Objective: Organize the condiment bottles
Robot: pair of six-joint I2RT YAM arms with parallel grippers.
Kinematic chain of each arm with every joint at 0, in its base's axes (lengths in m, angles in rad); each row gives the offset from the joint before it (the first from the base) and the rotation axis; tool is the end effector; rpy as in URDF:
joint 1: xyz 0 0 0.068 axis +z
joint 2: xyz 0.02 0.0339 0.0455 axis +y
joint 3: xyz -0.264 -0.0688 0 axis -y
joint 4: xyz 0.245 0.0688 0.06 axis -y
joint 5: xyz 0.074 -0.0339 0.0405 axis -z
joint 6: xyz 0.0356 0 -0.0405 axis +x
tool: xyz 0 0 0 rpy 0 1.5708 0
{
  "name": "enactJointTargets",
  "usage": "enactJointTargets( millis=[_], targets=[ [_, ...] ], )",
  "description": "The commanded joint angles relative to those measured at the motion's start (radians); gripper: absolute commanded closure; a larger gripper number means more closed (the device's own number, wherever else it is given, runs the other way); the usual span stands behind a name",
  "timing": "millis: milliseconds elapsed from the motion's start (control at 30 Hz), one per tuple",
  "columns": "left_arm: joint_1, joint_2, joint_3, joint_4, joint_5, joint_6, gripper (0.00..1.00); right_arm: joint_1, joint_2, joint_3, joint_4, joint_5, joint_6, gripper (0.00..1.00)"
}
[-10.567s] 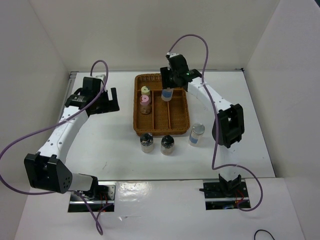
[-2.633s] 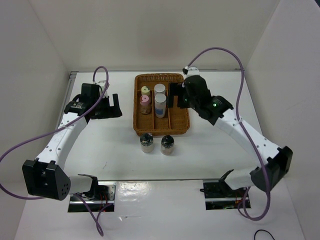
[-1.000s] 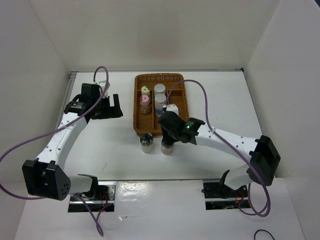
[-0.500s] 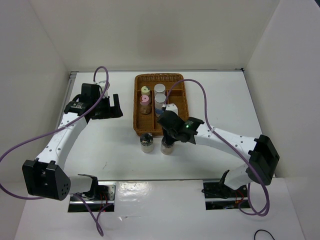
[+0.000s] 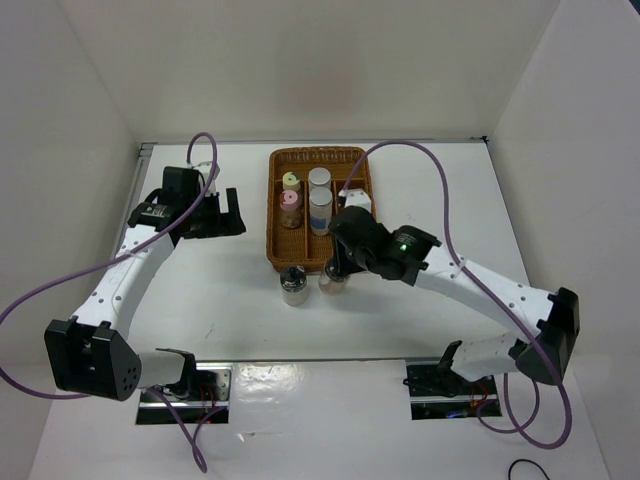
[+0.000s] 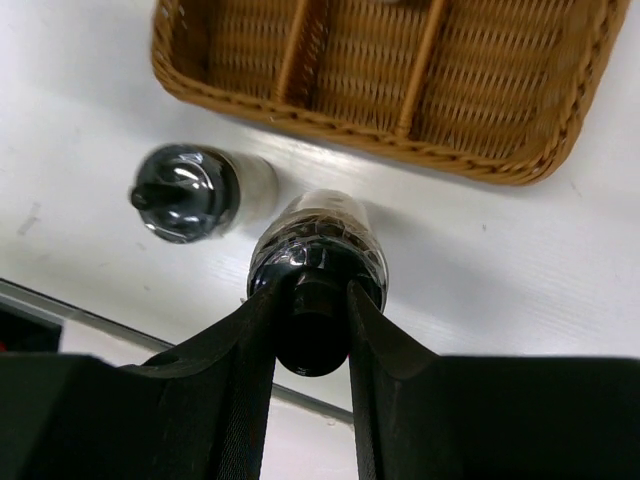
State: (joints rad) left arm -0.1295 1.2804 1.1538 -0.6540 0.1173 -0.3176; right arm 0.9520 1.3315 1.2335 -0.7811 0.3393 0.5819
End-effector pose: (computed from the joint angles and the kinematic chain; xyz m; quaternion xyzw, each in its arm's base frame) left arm 0.2699 -0.0393 0.3181 -0.0641 0.9194 -0.1379 0.3627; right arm 0.1696 0.2177 0.3229 -0.1144 0.9220 0.1175 0.3508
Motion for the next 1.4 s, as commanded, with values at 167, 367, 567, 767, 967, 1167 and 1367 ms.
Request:
enactJointTargets(
  millis=[167,367,567,767,967,1167,1367],
  targets=[
    [0.005,0.0,-0.003,0.011,0.002,0.005,0.0,-0.189,-0.06,0.107,0.0,0.06,-0.106,1.0],
    [0.005,0.01,-0.003,0.021,0.002,0.005,0.0,-0.38,-0.017,0.133,0.108,-0.031,-0.223,1.0],
    [0.005,0.031,0.006,0.03,0.002,0.005,0.0,-0.452,0.119,0.274,0.18,-0.049,-0.292,1.0],
    [0.005,0.05,0.026,0.039,-0.019,0.005,0.0,-0.484,0.287,0.403,0.227,-0.039,-0.326,1.0],
    [0.005,0.071,0.046,0.039,-0.038,0.005,0.0,-0.505,0.429,0.483,0.273,-0.039,-0.353,1.0],
    [0.005,0.089,0.066,0.039,-0.027,-0.005,0.0,-0.526,0.529,0.535,0.324,-0.075,-0.363,1.0],
    [0.005,0.109,0.075,0.039,-0.05,-0.005,0.0,-0.526,0.612,0.583,0.327,-0.102,-0.372,1.0]
  ],
)
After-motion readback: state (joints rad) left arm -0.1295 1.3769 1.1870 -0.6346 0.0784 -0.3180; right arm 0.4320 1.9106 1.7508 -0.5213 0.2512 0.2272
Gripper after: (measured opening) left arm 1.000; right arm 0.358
